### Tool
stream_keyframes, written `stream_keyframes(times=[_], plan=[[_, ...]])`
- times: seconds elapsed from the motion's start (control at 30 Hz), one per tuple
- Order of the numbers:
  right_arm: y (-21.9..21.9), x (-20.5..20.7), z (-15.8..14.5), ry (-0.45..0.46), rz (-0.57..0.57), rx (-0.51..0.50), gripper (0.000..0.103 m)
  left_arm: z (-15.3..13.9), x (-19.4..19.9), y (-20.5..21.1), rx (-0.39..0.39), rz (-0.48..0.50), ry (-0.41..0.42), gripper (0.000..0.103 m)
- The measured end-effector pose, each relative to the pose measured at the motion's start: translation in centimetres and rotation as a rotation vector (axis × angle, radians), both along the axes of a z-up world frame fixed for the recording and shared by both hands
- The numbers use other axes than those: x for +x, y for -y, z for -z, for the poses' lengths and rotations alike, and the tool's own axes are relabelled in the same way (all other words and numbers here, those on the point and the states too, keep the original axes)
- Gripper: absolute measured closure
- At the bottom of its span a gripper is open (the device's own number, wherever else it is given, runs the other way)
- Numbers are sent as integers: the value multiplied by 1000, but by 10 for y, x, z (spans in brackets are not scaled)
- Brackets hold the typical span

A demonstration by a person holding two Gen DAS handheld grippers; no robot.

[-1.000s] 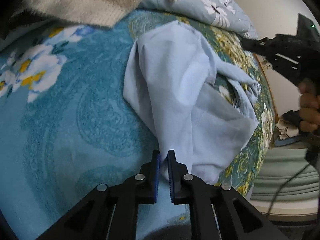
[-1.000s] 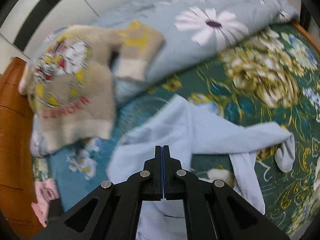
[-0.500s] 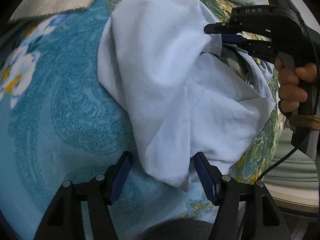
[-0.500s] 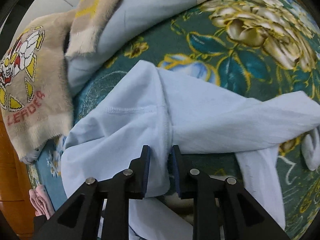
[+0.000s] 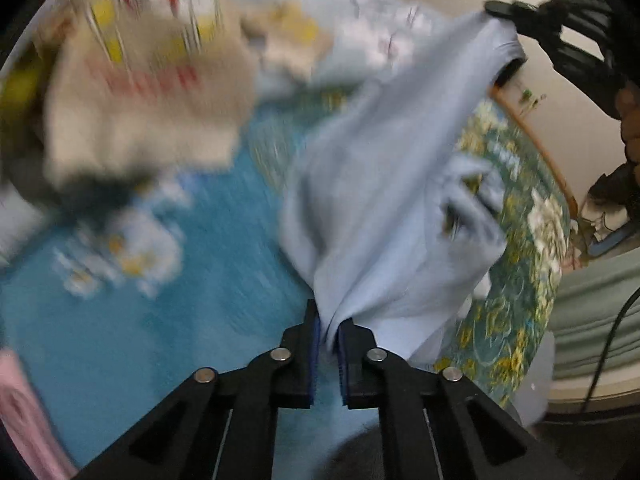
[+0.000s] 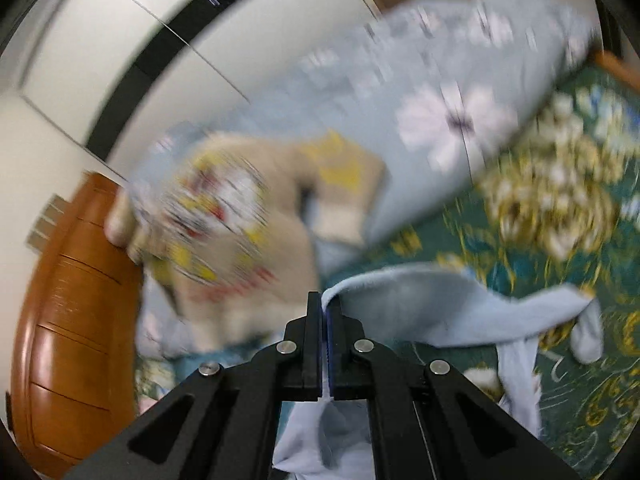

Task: Fold clothes
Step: 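Grasp the t-shirt edge with the left gripper while the right gripper holds another edge, then lift the t-shirt with both grippers and spread it flat on the sheet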

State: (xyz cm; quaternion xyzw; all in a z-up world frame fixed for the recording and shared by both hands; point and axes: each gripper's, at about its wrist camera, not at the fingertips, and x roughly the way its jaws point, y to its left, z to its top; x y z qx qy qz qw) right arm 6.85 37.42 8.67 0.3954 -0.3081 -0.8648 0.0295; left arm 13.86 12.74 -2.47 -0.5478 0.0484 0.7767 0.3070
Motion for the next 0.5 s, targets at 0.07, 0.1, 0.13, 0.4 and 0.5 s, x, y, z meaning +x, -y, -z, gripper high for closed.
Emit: stream_keyframes(times=[0.07,0.1,0.13,0.4,0.5], plan=[[4,13,-46,-95,5,6,102,-48,-4,1,10,8,-139,95],[8,19,-69,-138,7,21,102,-69,-3,10,11,8,-194,95],[12,28,-91,-184,4,33,102,-91,-2,18,14,6,-250,95],[56,115,-224,-455,-25,133,102,-230,39,95,89,-107,-603,95],[72,150,-237,-506,-46,162,102,-249,75,121,90,-121,-687,95]])
